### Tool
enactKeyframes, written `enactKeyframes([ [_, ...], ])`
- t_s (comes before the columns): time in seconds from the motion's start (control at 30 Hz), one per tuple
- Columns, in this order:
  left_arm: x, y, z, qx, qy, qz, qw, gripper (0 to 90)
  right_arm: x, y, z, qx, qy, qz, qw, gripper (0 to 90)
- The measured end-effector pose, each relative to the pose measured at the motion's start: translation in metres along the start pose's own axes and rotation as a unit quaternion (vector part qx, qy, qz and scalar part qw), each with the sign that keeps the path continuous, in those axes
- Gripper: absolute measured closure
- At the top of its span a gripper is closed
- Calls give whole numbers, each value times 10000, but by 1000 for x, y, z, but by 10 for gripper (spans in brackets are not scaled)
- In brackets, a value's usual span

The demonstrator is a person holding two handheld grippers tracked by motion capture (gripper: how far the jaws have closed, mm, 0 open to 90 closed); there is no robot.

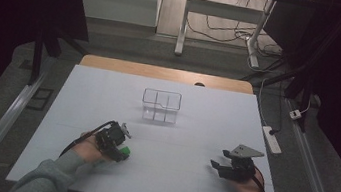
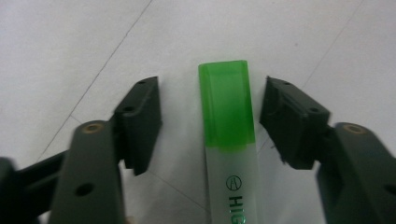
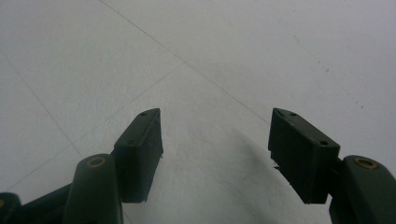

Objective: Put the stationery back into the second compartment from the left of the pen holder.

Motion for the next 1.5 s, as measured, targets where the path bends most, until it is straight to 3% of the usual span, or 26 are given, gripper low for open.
enactKeyframes([
  [0.3, -2, 0, -7, 57, -47, -63, 10000, 662, 0, 0, 0, -18, 36, 20, 10000, 353],
  [0.67, -3, 1, -7, 54, -84, -228, 9997, 668, -1, -1, 0, -5, 49, -20, 10000, 354],
  [0.77, -6, -1, -7, 9, -32, -400, 9992, 668, -1, 0, -1, -16, 51, 10, 10000, 354],
  [1.23, -36, -8, 4, -100, -142, -1144, 9933, 668, -1, 0, -1, 5, 58, -18, 10000, 354],
  [1.5, -58, -17, 16, -97, -390, -1533, 9874, 668, -2, -1, 0, 30, 21, -33, 10000, 354],
])
Point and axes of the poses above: each handheld gripper's, and its own axes: x roughly forward along the jaws, y roughly out of its underside, z roughly to its left, the point moved 10 cm from there along x, roughly forward along the jaws, and after that the axes turned 5 degrees about x, right-handed, at the moved point
